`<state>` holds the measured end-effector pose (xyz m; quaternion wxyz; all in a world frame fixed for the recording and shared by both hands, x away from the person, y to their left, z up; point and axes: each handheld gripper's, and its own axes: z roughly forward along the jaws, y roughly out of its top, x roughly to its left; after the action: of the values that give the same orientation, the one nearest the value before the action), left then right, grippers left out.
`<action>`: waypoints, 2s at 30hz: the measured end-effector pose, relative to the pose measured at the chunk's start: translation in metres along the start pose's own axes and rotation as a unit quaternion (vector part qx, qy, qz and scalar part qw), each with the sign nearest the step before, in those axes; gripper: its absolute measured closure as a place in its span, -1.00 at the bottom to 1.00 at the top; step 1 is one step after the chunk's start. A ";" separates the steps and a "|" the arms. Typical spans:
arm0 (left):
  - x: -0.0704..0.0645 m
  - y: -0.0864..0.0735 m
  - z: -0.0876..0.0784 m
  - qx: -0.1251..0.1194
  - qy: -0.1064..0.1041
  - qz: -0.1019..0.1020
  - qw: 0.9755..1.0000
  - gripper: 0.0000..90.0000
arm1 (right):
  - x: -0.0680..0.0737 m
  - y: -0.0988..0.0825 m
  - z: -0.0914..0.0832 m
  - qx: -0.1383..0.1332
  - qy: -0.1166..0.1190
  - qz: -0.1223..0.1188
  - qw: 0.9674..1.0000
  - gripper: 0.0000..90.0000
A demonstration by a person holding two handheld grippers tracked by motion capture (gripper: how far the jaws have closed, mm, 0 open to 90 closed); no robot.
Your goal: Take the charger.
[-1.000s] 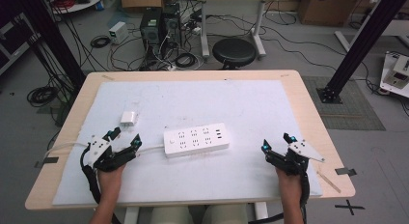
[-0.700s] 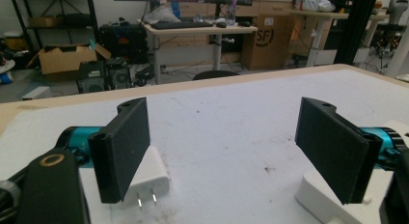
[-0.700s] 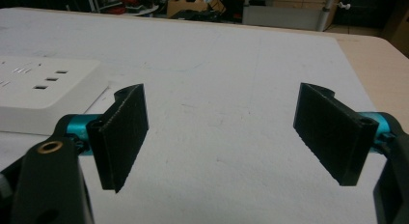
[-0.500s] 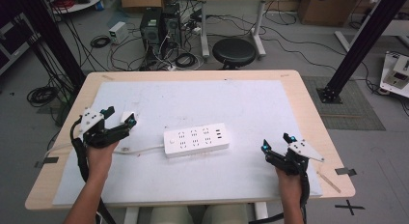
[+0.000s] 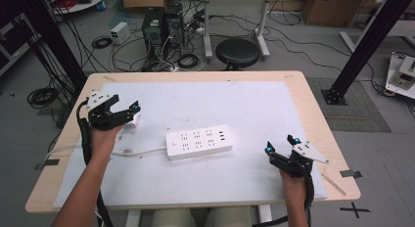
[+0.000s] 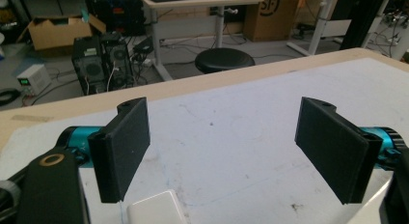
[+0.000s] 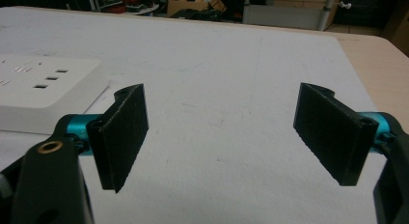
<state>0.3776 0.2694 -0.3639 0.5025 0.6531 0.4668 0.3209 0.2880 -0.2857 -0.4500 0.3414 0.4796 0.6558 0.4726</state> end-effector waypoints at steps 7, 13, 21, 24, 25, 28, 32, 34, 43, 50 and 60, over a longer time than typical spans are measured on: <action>0.014 -0.013 0.020 0.043 0.002 -0.028 0.999 -0.56 | 0.001 0.000 0.000 0.001 0.000 -0.001 1.000 -0.55; 0.017 -0.020 0.032 0.071 0.008 -0.023 0.997 -0.56 | 0.001 0.000 0.000 0.003 0.000 -0.003 1.000 -0.55; 0.024 -0.034 0.044 0.131 0.061 -0.032 0.989 -0.56 | 0.001 0.000 0.000 0.007 -0.001 0.002 1.000 -0.55; 0.027 -0.041 0.047 0.148 0.077 -0.040 0.985 -0.56 | 0.001 0.000 0.001 0.007 -0.001 0.000 1.000 -0.55; 0.028 -0.043 0.048 0.152 0.081 -0.044 0.984 -0.56 | 0.001 0.000 0.000 0.008 -0.001 0.001 1.000 -0.55; 0.030 -0.048 0.050 0.166 0.084 -0.048 0.981 -0.56 | 0.001 0.000 0.001 0.007 -0.001 -0.001 1.000 -0.55; 0.031 -0.053 0.053 0.176 0.090 -0.052 0.979 -0.56 | 0.001 0.000 0.001 0.009 -0.002 -0.003 1.000 -0.55; 0.031 -0.055 0.056 0.181 0.092 -0.056 0.978 -0.56 | 0.001 0.001 0.001 0.008 -0.001 -0.002 1.000 -0.55; 0.030 -0.062 0.064 0.214 0.094 -0.054 0.971 -0.56 | 0.001 0.001 0.001 0.010 -0.001 -0.003 1.000 -0.55; 0.032 -0.066 0.067 0.227 0.100 -0.059 0.967 -0.56 | 0.001 0.001 0.002 0.012 0.000 0.000 1.000 -0.55; 0.030 -0.065 0.066 0.236 0.105 -0.041 0.965 -0.46 | 0.001 0.001 0.002 0.012 0.000 0.000 1.000 -0.55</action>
<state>0.4283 0.2774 -0.4469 0.2957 0.6959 0.6059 0.2474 0.2895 -0.2842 -0.4497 0.3358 0.4833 0.6615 0.4648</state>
